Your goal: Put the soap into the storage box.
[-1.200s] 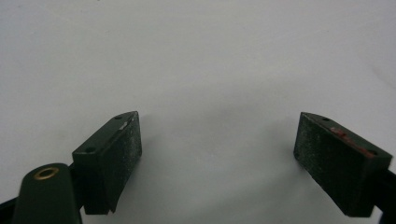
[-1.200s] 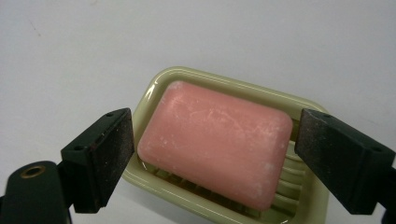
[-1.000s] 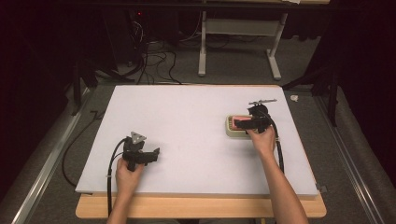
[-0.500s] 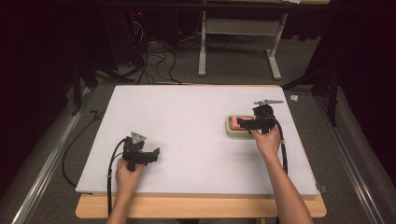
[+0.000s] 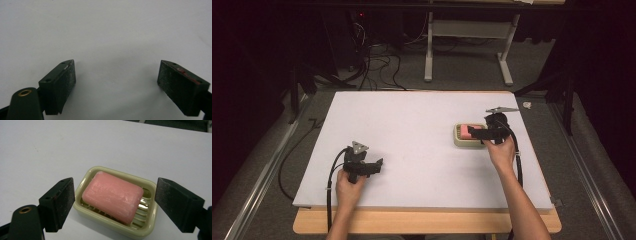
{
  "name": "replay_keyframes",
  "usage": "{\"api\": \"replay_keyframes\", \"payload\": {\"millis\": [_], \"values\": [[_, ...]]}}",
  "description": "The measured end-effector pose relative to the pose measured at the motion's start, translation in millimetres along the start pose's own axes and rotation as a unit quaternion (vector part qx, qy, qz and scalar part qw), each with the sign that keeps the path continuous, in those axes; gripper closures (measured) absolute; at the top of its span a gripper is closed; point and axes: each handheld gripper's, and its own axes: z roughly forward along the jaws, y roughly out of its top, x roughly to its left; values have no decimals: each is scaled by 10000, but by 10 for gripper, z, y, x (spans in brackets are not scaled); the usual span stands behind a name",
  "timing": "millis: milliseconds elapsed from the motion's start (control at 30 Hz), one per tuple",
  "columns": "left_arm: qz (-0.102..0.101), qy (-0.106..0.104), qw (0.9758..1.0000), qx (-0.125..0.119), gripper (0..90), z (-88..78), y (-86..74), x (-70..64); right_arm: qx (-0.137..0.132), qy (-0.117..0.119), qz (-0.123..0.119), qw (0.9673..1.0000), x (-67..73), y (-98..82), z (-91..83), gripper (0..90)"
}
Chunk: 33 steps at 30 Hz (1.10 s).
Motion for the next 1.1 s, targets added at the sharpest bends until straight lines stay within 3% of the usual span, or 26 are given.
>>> {"api": "replay_keyframes", "payload": {"millis": [1100], "values": [[0, 1, 10000, 0, 156, 0, 0, 0, -362, 162, 76, 9992, -141, -313, -406, 202]]}}
